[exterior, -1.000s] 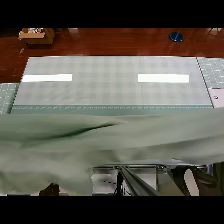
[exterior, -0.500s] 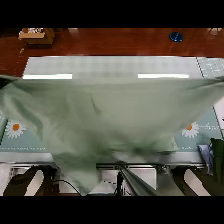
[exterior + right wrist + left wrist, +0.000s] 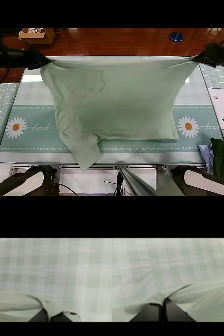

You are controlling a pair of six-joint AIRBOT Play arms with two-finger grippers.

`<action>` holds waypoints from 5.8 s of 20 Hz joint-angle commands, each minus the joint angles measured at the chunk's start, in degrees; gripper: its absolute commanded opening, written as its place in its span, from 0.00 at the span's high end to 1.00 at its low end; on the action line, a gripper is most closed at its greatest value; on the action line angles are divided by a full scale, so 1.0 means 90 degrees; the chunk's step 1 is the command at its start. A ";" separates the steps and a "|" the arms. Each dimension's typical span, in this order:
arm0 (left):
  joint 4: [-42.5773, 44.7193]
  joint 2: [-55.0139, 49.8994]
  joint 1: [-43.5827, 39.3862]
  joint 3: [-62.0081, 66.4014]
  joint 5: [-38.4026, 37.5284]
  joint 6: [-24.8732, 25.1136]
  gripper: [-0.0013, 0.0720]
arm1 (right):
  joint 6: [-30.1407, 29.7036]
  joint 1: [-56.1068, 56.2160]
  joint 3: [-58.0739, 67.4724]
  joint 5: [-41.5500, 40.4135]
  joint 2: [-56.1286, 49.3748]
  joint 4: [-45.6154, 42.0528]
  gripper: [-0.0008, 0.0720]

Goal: Fold the shirts.

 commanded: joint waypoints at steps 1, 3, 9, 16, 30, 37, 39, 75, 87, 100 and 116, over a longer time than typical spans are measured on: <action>-0.0017 -0.0622 -0.0187 -0.0005 0.1144 0.0085 0.94 | -0.0189 0.0493 0.0002 -0.1506 -0.0546 -0.0709 0.95; -0.0017 -0.0918 -0.0289 -0.0005 0.1416 0.0085 0.94 | -0.0189 0.0661 0.0002 -0.2079 -0.0911 -0.0733 0.95; -0.0015 -0.1814 -0.0690 -0.0005 0.2416 0.0461 0.94 | -0.0177 0.0862 0.0002 -0.3118 -0.1909 -0.0629 0.95; -0.0015 -0.2625 -0.0901 -0.0005 0.3412 0.0447 0.94 | -0.0170 0.0862 0.0002 -0.3334 -0.2715 -0.0182 0.95; 0.1469 -0.2263 -0.0576 0.0002 -0.1115 -0.0146 0.94 | -0.0117 0.0763 0.0002 0.0138 -0.2244 -0.1350 0.95; 0.1462 -0.2589 -0.0588 0.0002 -0.1345 -0.0406 0.94 | -0.0024 0.0831 -0.0002 0.0418 -0.2346 -0.1532 0.95; 0.1460 -0.2761 -0.0602 0.0002 -0.1365 -0.0527 0.94 | -0.0024 0.0908 -0.0005 0.0539 -0.2472 -0.1552 0.95; -0.0617 0.0476 0.0986 -0.6152 0.0032 0.0488 0.24 | -0.1066 -0.1763 -0.3621 0.1030 0.0544 0.0138 0.26; -0.1161 0.0202 0.0840 -0.6147 0.0097 0.0794 0.94 | -0.0699 -0.2344 -0.4141 0.1401 0.0544 -0.0619 0.25; -0.1195 0.0202 0.0862 -0.6101 -0.0168 0.0896 0.94 | -0.0792 -0.2351 -0.6161 -0.0296 0.0542 0.0238 0.27; -0.1919 0.0748 0.0835 -0.2618 -0.0537 0.1054 0.94 | -0.0772 -0.0464 -0.3322 -0.1304 0.1523 0.1158 0.95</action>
